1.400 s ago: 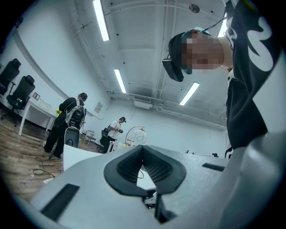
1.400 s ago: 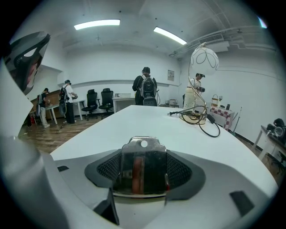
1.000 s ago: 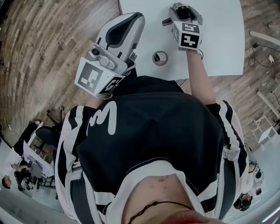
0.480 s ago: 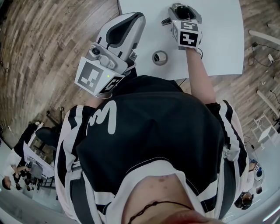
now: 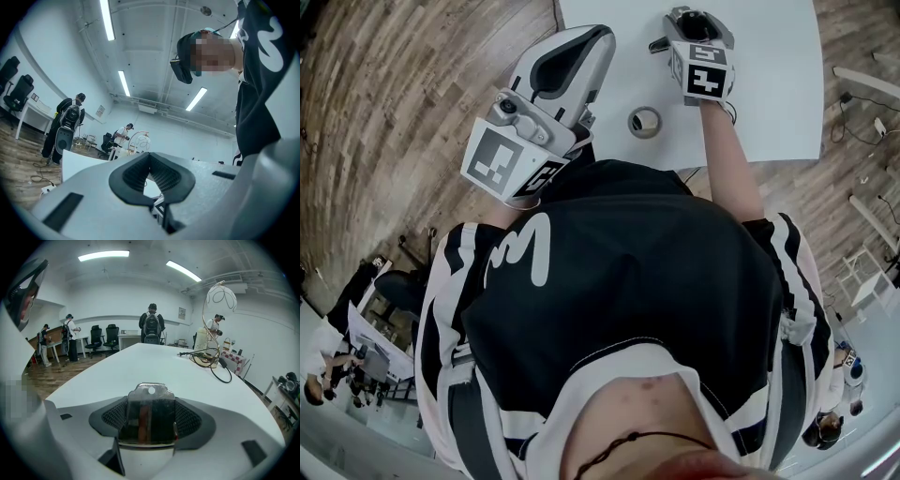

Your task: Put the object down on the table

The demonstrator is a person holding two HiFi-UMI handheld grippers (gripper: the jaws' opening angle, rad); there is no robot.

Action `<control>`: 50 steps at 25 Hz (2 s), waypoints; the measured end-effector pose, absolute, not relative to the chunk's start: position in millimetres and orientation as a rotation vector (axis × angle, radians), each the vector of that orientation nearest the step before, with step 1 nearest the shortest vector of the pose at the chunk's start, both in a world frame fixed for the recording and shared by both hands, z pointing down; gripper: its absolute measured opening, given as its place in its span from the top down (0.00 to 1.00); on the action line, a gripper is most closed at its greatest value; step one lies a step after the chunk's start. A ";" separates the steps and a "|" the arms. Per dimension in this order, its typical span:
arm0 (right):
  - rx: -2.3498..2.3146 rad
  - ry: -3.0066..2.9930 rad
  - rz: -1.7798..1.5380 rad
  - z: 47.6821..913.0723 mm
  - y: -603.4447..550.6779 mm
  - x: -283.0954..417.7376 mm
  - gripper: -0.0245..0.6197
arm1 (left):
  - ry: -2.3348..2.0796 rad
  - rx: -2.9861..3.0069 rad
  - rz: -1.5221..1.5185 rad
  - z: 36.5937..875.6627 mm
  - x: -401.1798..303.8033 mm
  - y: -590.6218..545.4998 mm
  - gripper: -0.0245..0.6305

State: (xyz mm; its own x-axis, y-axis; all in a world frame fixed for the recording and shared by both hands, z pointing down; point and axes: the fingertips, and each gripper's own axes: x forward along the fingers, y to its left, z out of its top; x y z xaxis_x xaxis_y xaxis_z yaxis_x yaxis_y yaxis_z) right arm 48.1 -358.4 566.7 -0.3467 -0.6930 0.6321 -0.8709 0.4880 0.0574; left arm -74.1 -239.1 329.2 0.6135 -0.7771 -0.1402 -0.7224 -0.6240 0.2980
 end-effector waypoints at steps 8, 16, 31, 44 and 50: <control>1.287 -2.142 0.388 568.0 -358.9 47.8 0.51 | -1.251 2.631 -0.368 329.4 -76.1 -234.4 0.96; 1.300 -2.186 0.384 562.9 -360.4 47.4 0.51 | -1.268 2.618 -0.357 330.7 -73.9 -227.5 0.96; 1.412 -2.380 0.257 504.7 -346.0 51.4 0.51 | -1.231 2.660 -0.329 323.9 -50.3 -210.1 0.96; 1.514 -2.557 0.205 410.4 -311.4 69.6 0.51 | -1.154 2.714 -0.319 321.1 -13.9 -204.2 0.96; 1.531 -2.613 0.144 379.9 -296.2 73.9 0.51 | -1.141 2.727 -0.320 322.0 -3.5 -201.2 0.96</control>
State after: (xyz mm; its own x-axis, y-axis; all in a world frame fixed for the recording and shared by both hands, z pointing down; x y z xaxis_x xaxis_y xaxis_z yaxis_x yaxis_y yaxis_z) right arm 73.9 -296.2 379.9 -0.4856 -0.8625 0.1423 -0.8729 0.4872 -0.0259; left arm -3.5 -201.2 322.0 0.6847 -0.7169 -0.1318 -0.6807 -0.6935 0.2358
